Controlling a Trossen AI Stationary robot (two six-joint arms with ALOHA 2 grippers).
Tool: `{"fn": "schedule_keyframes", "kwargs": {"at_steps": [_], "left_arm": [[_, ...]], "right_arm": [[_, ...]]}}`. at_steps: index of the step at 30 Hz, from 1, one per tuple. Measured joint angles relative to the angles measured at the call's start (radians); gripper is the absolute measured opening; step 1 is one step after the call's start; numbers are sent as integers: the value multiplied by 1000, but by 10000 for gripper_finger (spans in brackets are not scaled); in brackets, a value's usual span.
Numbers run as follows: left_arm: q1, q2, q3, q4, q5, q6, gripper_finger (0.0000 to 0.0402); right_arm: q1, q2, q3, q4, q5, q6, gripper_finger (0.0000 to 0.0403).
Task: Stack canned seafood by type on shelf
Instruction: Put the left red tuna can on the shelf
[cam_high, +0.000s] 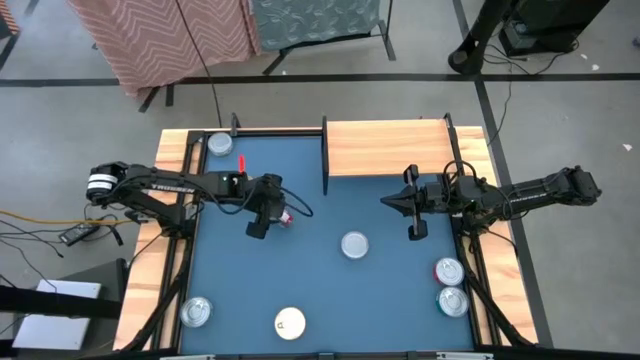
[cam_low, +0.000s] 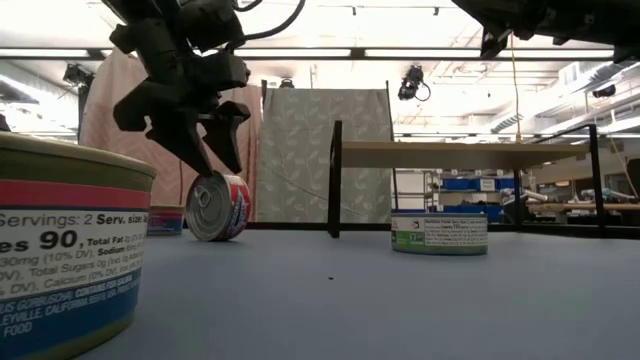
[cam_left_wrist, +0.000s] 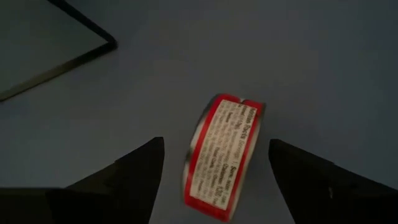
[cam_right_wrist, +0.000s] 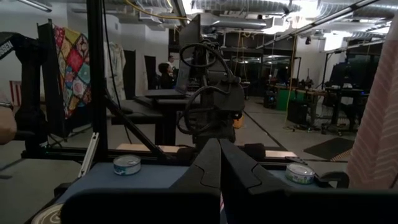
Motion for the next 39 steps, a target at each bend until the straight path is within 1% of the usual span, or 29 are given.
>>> {"fn": "schedule_keyframes", "kwargs": {"at_steps": [13, 17, 21, 27, 36, 39], "left_arm": [[3, 39, 0, 9, 19, 0, 295], [3, 52, 0, 20, 21, 2, 286], [6, 53, 0, 19, 21, 3, 265], [29, 53, 0, 13, 21, 2, 224], [42, 53, 0, 12, 21, 2, 151], [42, 53, 0, 15, 21, 2, 139]], "right_arm": [[1, 0, 0, -4, 0, 0, 5], [4, 0, 0, -4, -1, 0, 5], [14, 0, 0, -7, 0, -1, 5], [27, 0, 0, -7, 0, -3, 5], [42, 0, 0, -7, 0, -3, 5], [42, 0, 0, -7, 0, -4, 5]]}}
